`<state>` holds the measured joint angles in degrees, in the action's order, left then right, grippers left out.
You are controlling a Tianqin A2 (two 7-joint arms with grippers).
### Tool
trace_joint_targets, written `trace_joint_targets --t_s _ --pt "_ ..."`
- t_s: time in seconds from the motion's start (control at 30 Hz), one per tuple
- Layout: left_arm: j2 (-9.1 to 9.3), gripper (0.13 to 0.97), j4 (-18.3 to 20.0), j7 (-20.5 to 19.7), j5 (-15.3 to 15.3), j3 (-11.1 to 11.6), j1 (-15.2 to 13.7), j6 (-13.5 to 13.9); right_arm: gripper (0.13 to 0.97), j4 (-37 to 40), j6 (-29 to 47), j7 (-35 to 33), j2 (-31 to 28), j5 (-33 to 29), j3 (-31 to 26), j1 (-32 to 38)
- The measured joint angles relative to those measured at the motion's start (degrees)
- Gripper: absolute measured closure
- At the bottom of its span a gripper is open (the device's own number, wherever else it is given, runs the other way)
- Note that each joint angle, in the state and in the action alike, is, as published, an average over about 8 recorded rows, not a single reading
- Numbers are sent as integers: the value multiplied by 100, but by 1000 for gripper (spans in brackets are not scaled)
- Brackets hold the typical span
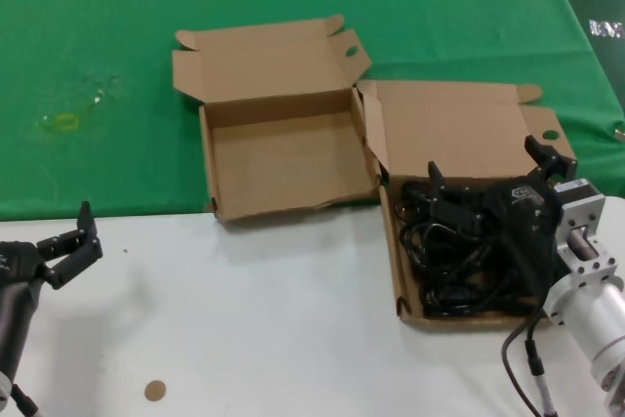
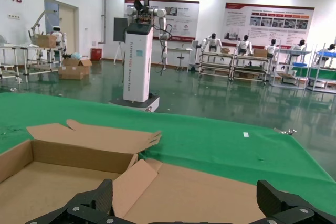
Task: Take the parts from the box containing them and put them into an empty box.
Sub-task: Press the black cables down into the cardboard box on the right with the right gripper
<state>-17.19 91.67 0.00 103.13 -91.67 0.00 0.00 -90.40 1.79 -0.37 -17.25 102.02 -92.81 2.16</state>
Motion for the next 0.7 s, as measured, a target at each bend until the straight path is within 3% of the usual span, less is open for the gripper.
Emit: trace_joint_targets --t_s 0.7 --pt "0 135 0 0 0 0 0 0 129 0 0 0 0 0 0 0"
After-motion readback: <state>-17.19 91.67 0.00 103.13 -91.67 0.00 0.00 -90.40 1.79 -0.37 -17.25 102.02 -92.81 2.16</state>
